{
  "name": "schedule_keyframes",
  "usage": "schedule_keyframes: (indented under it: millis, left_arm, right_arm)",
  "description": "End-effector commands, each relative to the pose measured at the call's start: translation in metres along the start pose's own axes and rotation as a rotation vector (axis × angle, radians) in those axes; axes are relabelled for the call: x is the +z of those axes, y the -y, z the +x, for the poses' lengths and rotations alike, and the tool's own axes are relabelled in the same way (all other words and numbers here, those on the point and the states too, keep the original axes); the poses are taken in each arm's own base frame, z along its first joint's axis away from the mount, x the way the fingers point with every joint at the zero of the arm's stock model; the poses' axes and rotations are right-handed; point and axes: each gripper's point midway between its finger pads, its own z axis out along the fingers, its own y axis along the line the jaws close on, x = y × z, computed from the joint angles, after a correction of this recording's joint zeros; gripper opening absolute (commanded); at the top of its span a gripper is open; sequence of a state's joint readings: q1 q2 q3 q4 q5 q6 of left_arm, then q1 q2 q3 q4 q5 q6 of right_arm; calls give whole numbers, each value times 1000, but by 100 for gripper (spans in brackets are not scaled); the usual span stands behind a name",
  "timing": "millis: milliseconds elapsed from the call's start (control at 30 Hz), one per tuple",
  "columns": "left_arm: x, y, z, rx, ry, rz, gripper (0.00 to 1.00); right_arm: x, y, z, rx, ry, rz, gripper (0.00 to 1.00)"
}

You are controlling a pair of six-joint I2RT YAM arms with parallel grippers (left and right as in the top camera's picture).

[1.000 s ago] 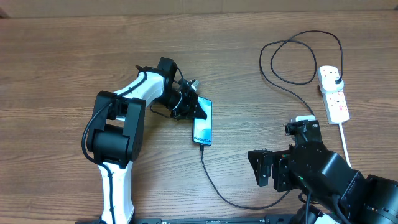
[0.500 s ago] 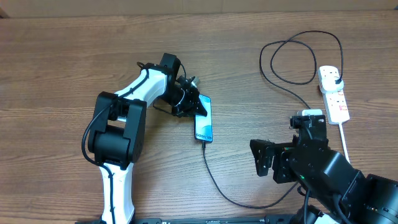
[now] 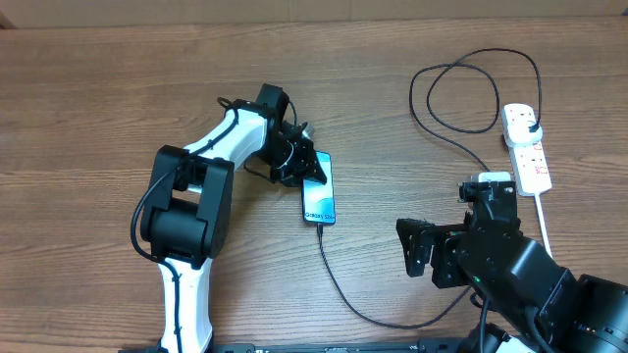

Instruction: Plug charger to phone and switch on socket

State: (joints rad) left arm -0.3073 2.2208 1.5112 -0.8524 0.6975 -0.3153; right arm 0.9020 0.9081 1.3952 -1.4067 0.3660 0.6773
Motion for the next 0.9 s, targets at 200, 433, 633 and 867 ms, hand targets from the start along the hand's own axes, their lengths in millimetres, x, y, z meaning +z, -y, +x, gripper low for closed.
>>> schedule_keyframes:
  millis: [200, 433, 633, 867]
  left_arm:
    - [17, -43, 4, -37, -3, -209, 41]
    - [15, -51, 2, -37, 9, -256, 47]
    - [13, -57, 2, -39, 16, -293, 48]
    - [9, -69, 3, -62, 21, -362, 49]
  right_arm:
    - [-6, 0, -9, 19, 33, -4, 100]
    - [-6, 0, -9, 19, 33, -6, 100]
    - [-6, 0, -9, 19, 33, -5, 100]
    - [-6, 0, -9, 19, 33, -5, 100]
